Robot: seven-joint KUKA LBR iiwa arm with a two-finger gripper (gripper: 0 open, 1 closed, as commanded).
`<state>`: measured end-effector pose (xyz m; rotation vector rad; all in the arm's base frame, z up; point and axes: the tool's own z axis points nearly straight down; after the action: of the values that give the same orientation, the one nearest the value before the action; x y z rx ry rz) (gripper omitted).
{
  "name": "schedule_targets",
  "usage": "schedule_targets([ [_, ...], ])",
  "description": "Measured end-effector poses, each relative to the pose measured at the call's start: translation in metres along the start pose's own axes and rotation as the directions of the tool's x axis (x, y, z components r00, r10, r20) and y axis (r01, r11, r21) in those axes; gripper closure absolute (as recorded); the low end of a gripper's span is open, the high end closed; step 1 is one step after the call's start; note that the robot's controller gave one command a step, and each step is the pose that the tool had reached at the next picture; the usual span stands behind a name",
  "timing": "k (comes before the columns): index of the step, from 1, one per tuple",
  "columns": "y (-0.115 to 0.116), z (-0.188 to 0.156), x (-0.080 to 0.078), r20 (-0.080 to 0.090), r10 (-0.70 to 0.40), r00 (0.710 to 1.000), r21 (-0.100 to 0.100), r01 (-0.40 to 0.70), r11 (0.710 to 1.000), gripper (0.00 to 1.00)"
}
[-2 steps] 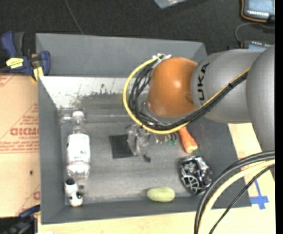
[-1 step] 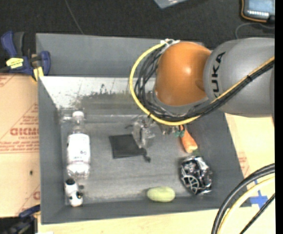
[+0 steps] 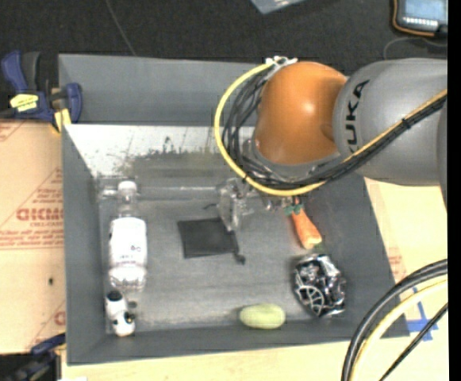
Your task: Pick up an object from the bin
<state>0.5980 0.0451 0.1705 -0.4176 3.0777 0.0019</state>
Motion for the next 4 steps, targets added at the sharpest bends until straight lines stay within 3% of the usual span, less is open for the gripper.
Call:
schedule_targets([
  [1,-0.003,0.055,0.004,-0.017,-0.112,0.994,-0.004,0.112,0.994,1.00],
  [2,-0.030,0.073,0.002,-0.001,0.035,0.999,-0.001,-0.035,0.999,0.00],
  [4,-0.029,0.079,0.007,0.004,0.077,0.997,0.000,-0.077,0.997,0.00],
])
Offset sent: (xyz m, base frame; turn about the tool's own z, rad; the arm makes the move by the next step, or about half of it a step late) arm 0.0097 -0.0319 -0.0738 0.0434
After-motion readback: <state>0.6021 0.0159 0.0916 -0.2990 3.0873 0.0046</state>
